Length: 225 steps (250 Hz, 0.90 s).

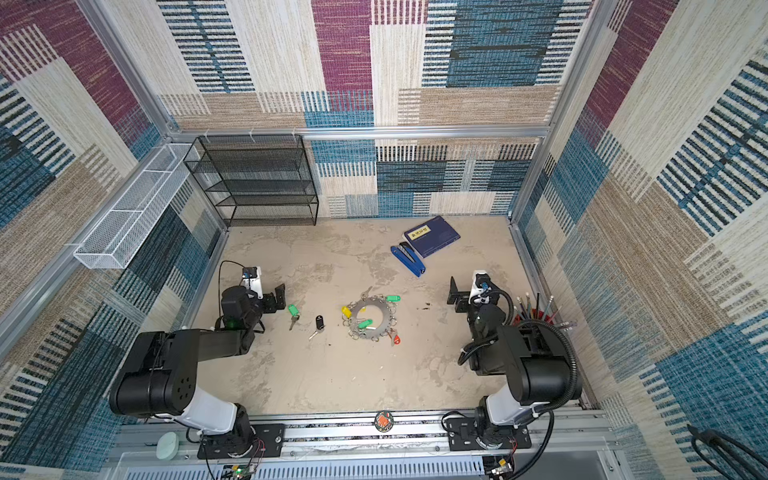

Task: Put the keys on the keyring

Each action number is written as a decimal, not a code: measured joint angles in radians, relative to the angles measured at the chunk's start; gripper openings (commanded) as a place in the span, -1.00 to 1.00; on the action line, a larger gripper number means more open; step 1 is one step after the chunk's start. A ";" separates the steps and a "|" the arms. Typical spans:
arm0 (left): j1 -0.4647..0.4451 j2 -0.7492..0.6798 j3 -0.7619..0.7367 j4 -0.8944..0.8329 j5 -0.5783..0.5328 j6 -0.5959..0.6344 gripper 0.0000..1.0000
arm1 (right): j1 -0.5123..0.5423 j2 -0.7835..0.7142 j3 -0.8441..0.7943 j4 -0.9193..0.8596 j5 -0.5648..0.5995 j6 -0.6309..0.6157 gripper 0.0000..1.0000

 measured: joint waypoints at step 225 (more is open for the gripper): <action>-0.001 0.000 0.000 0.000 0.001 0.000 0.99 | -0.043 0.001 0.023 -0.041 -0.103 0.005 0.99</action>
